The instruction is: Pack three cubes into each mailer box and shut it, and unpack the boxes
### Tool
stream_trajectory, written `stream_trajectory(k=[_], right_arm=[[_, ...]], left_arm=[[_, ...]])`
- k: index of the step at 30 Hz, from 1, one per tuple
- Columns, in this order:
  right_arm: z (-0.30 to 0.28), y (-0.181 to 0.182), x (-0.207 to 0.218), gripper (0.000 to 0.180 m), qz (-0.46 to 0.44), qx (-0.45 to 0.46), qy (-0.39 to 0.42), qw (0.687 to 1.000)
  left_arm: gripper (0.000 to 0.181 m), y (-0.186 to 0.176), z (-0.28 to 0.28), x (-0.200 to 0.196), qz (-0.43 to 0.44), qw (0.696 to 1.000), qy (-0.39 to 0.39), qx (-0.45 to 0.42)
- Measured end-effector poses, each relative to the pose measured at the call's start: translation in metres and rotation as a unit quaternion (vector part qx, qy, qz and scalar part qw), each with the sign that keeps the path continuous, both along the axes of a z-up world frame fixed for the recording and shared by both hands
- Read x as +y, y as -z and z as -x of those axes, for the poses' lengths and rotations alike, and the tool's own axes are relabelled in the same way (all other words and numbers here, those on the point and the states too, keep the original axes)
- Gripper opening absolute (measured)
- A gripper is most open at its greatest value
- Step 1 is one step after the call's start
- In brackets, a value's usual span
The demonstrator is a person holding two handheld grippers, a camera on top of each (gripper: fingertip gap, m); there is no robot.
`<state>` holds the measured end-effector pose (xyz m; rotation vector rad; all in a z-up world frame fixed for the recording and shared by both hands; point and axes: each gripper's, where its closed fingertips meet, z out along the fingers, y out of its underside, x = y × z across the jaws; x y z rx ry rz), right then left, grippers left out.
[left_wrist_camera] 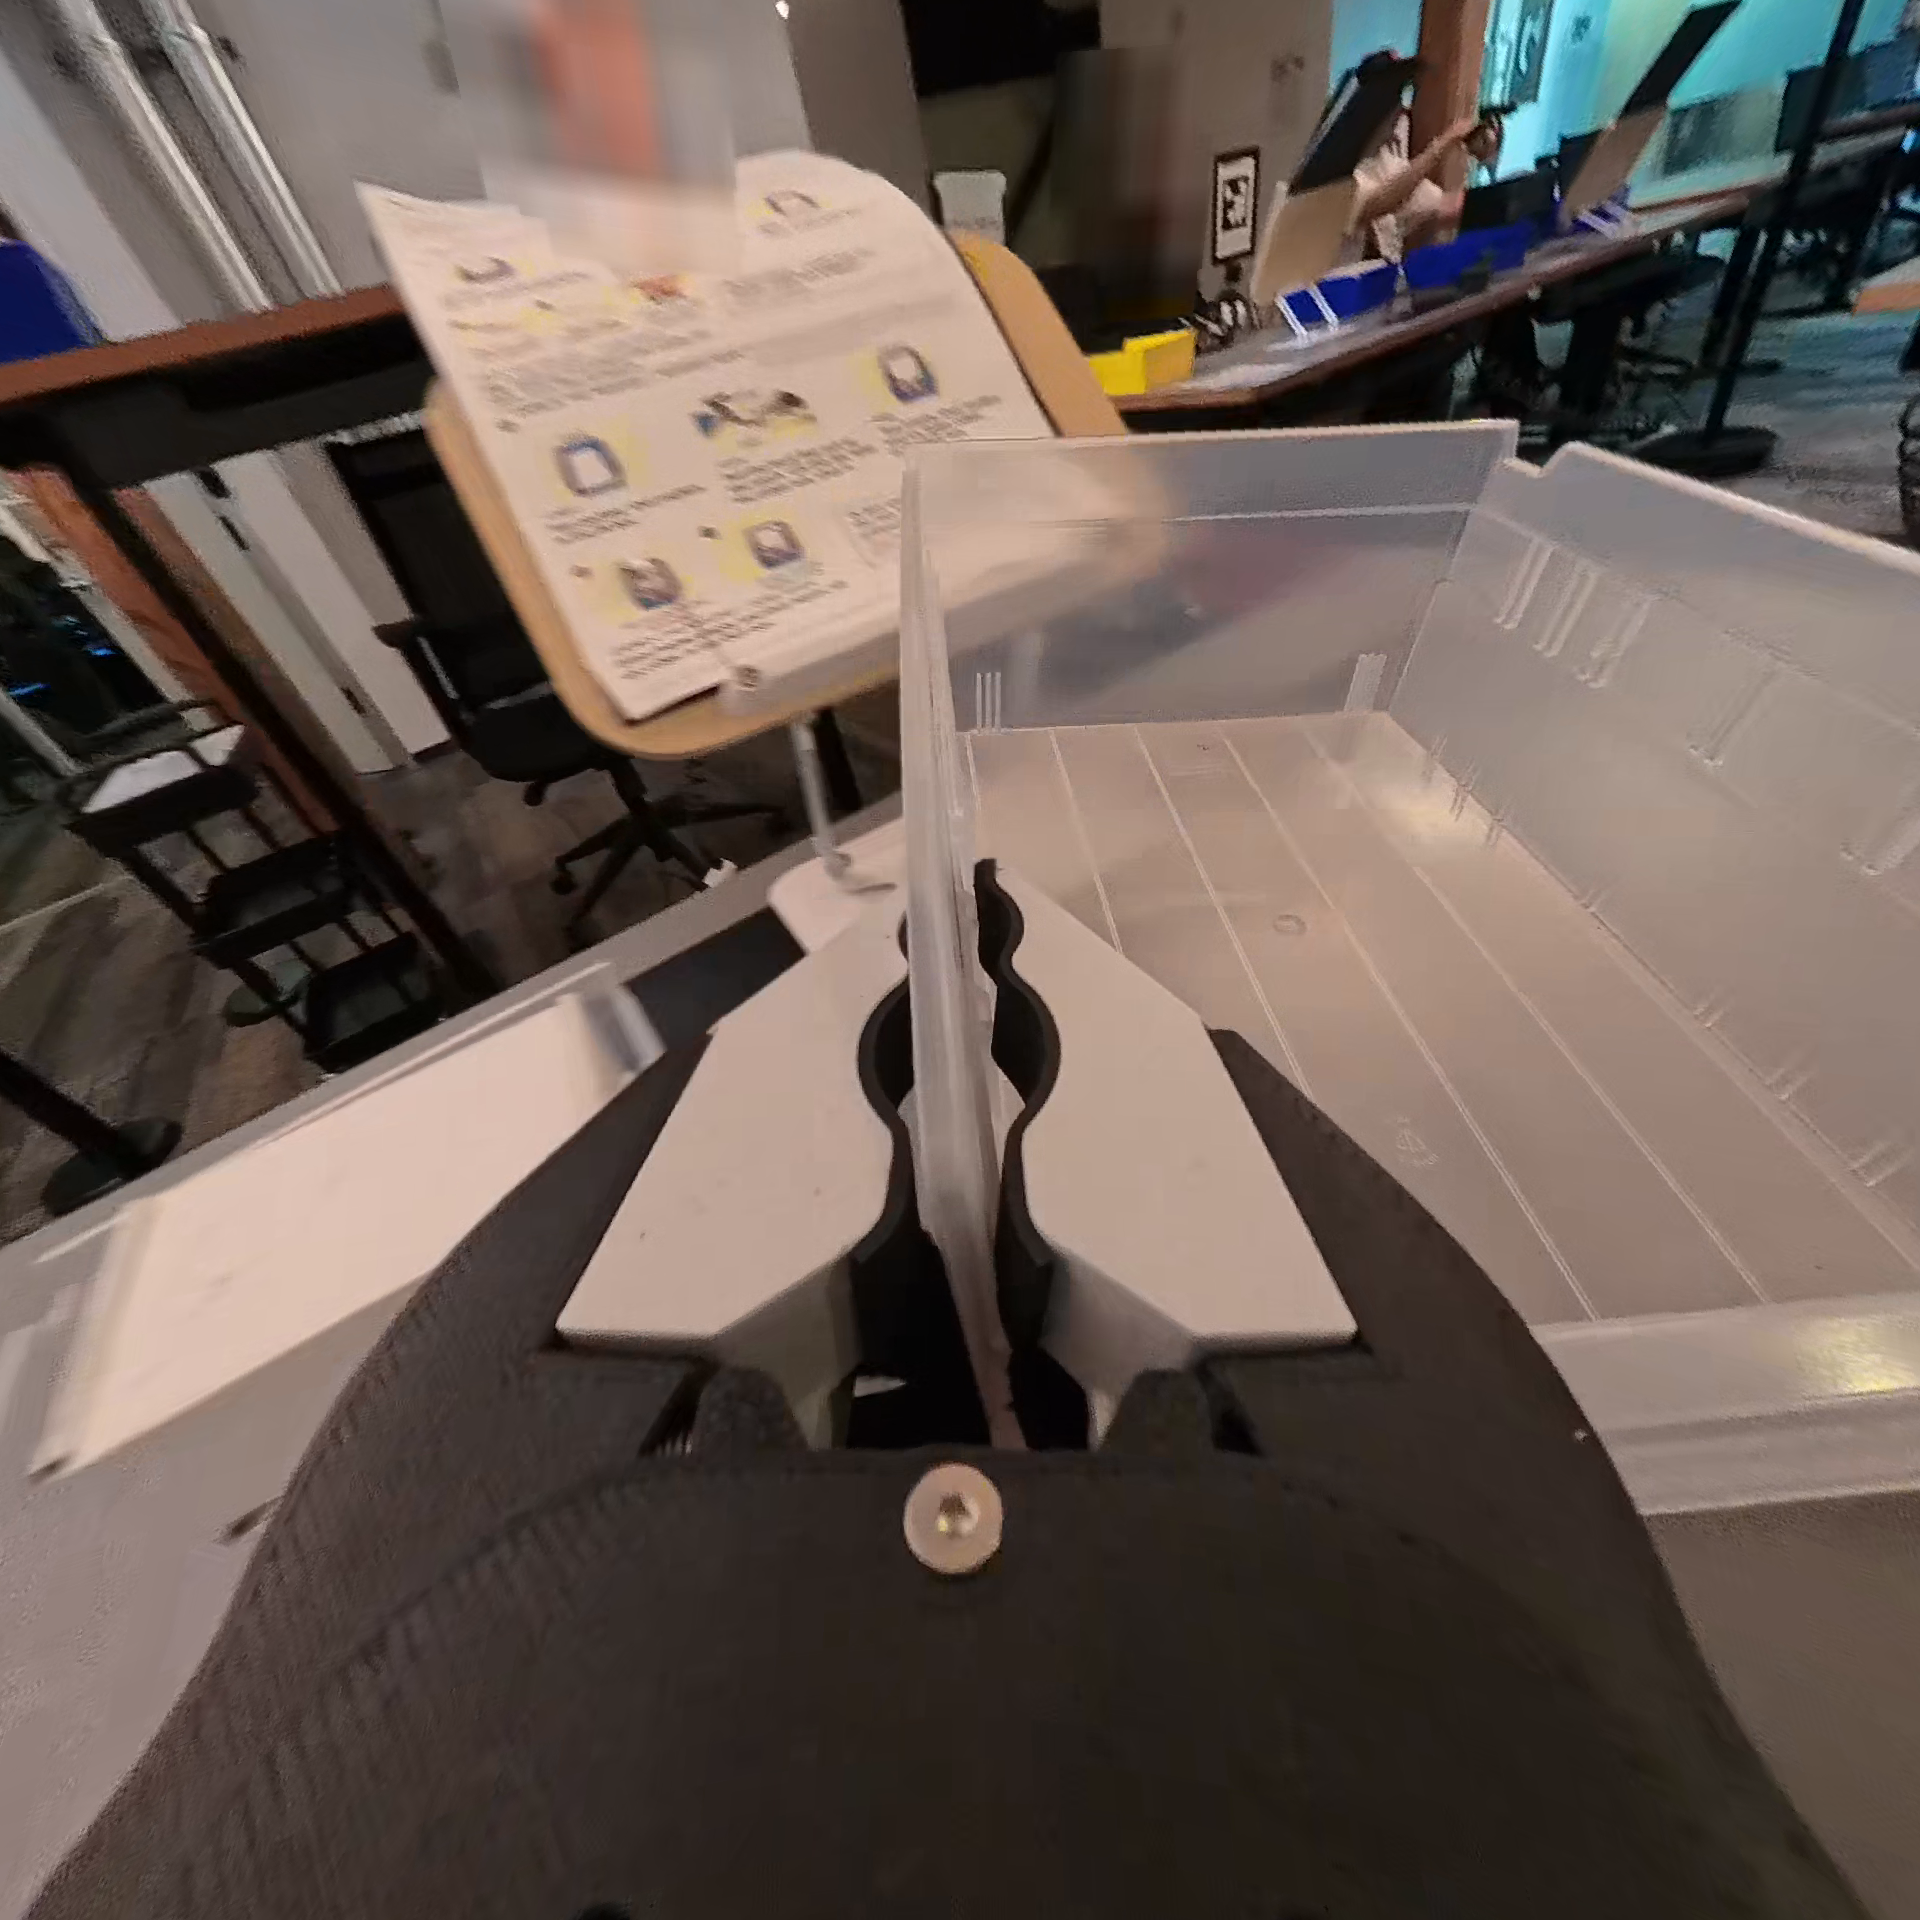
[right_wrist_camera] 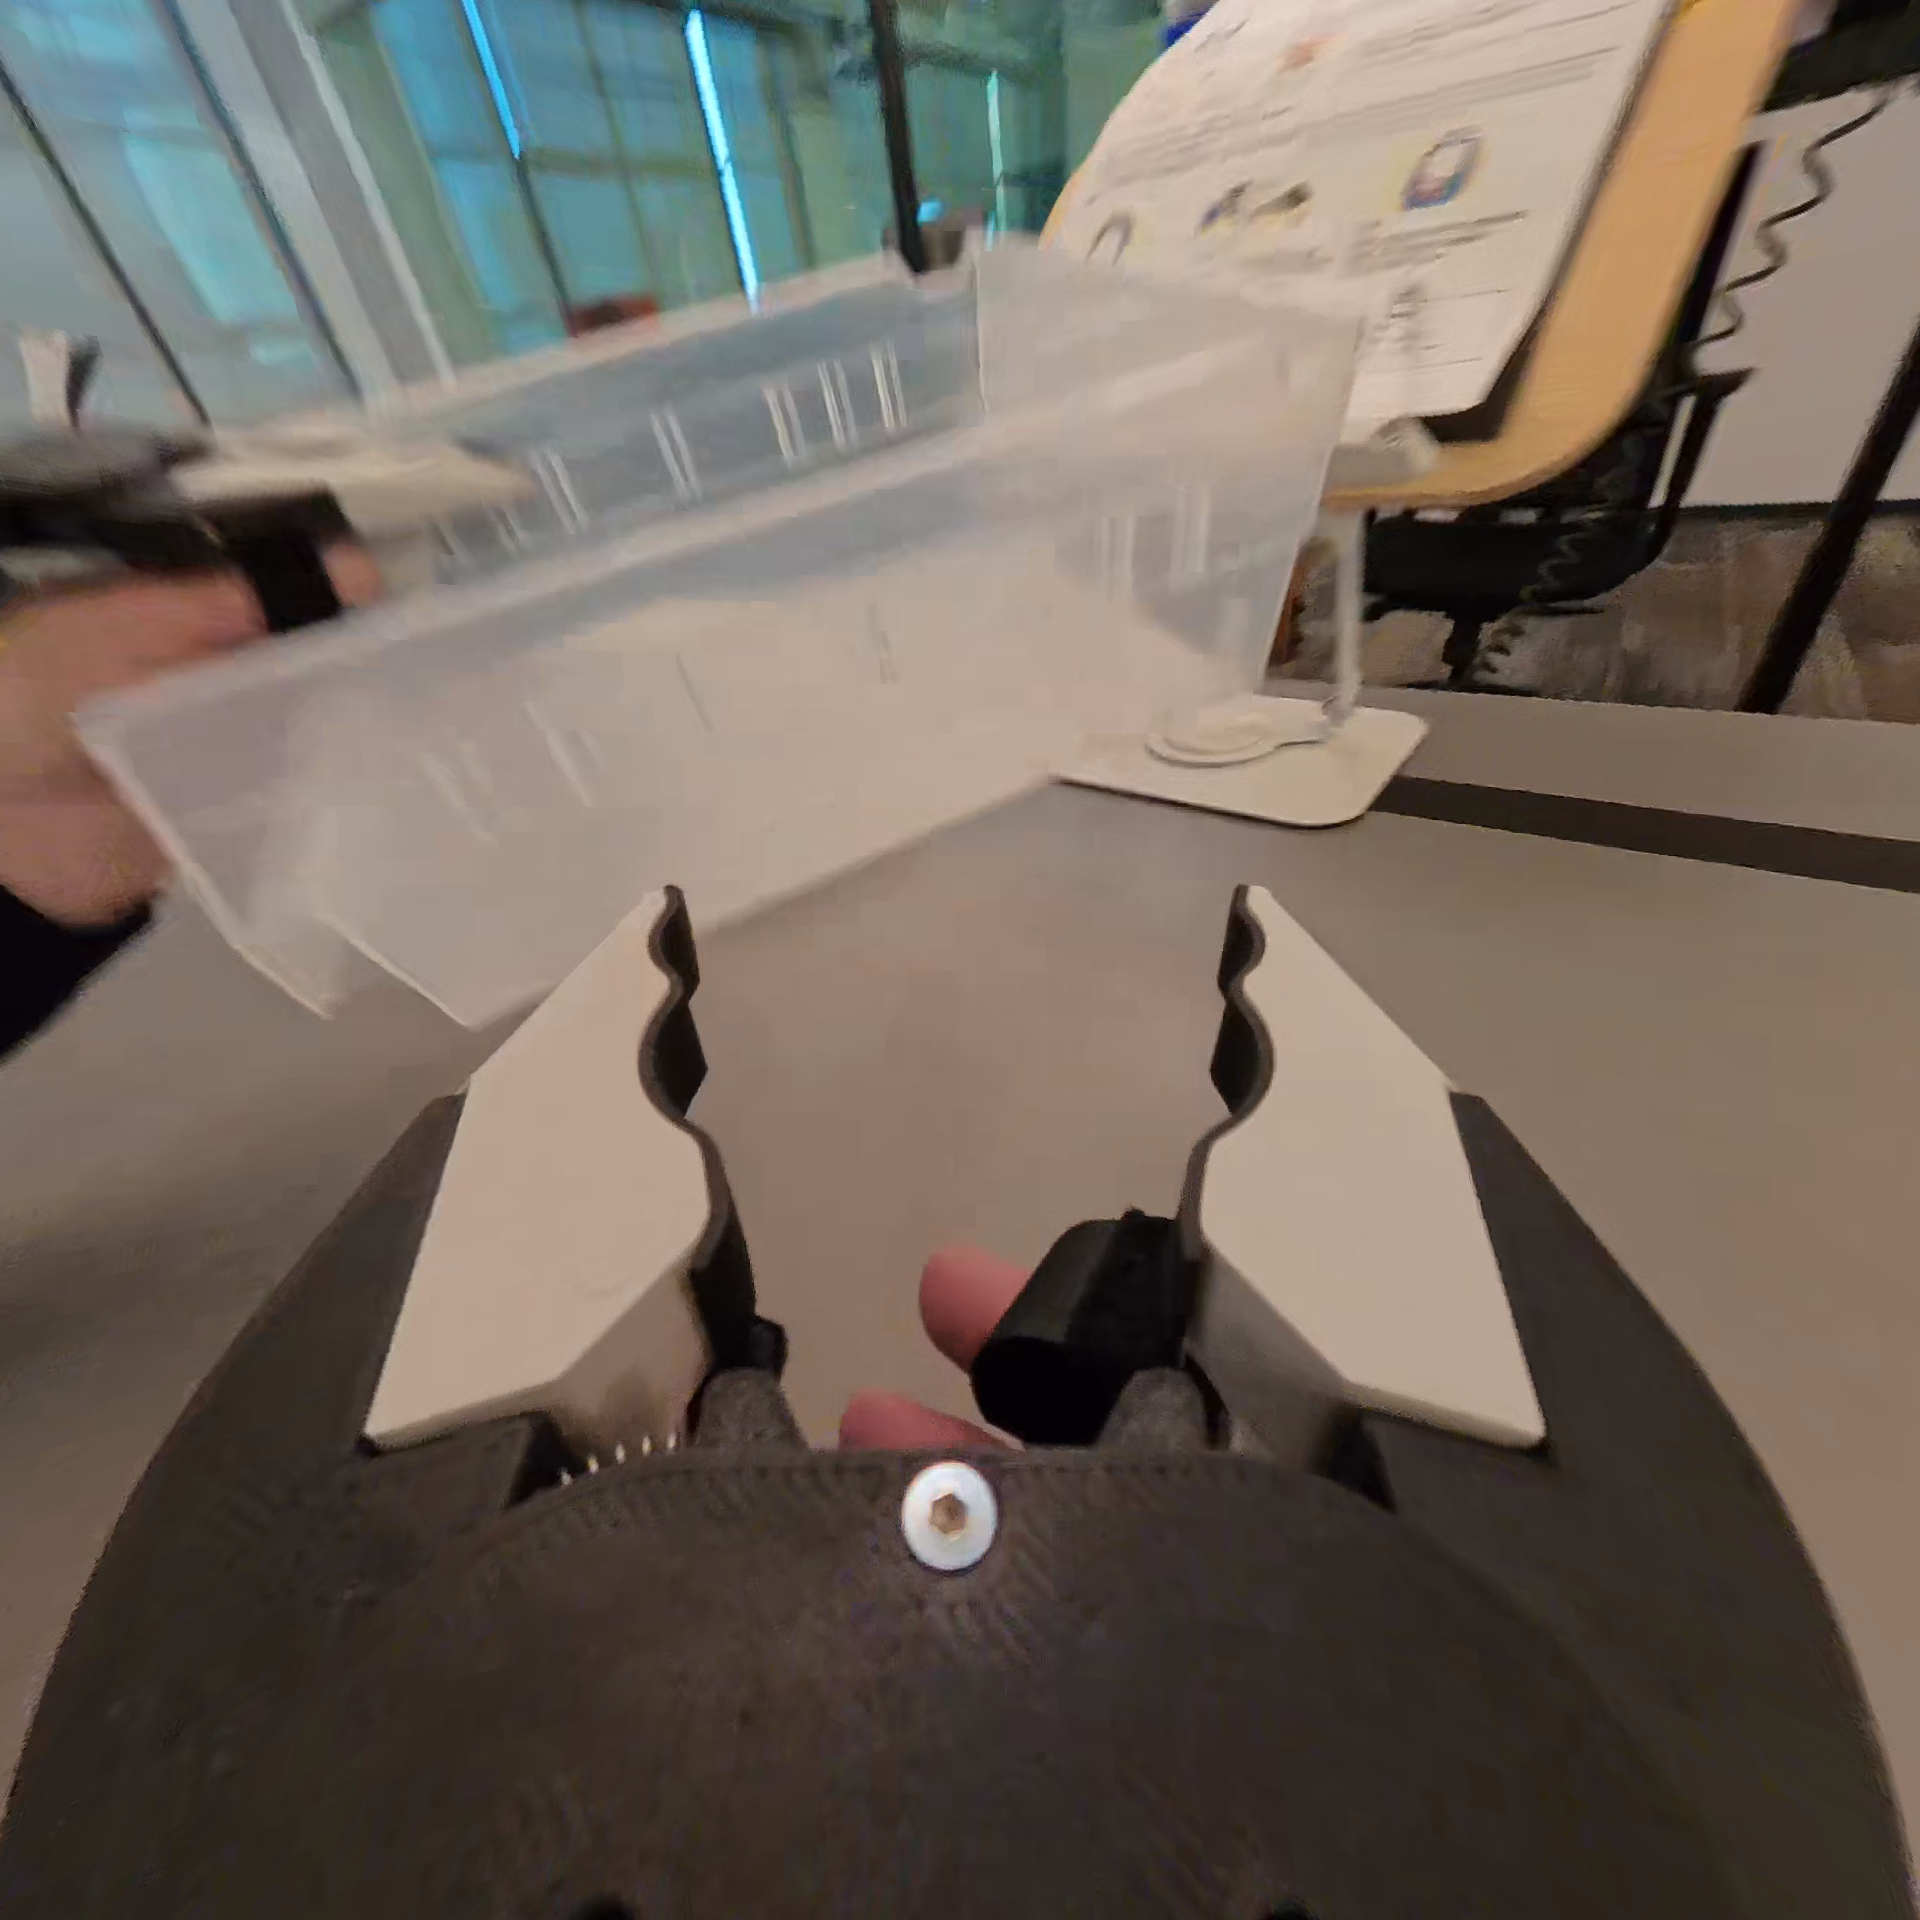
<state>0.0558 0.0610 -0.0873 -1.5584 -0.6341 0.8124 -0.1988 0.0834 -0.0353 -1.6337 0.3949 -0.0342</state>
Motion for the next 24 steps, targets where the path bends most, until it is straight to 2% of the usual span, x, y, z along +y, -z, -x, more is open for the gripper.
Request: stream_trajectory(k=[4, 8, 11, 17, 24], right_arm=[[-0.044, -0.012, -0.018, 0.098, -0.014, 0.041, 0.031, 0.999], [-0.048, 0.005, -0.027, 0.120, 0.001, 0.019, 0.048, 0.999], [-0.060, 0.016, -0.019, 0.120, 0.003, 0.000, 0.091, 0.996], [-0.103, 0.035, 0.008, 0.089, 0.023, -0.018, 0.178, 0.984], [-0.138, 0.050, 0.036, 0.080, 0.026, -0.095, 0.200, 0.975]], left_arm=[[0.003, 0.033, -0.072, 0.030, 0.024, 0.999, 0.034, 0.012], [0.003, 0.064, -0.140, 0.050, 0.055, 0.995, 0.084, 0.014], [0.003, 0.081, -0.182, 0.060, 0.067, 0.992, 0.106, 0.017], [0.003, 0.104, -0.234, 0.074, 0.080, 0.989, 0.121, 0.005], [0.009, 0.128, -0.268, 0.087, 0.103, 0.986, 0.130, -0.018]])
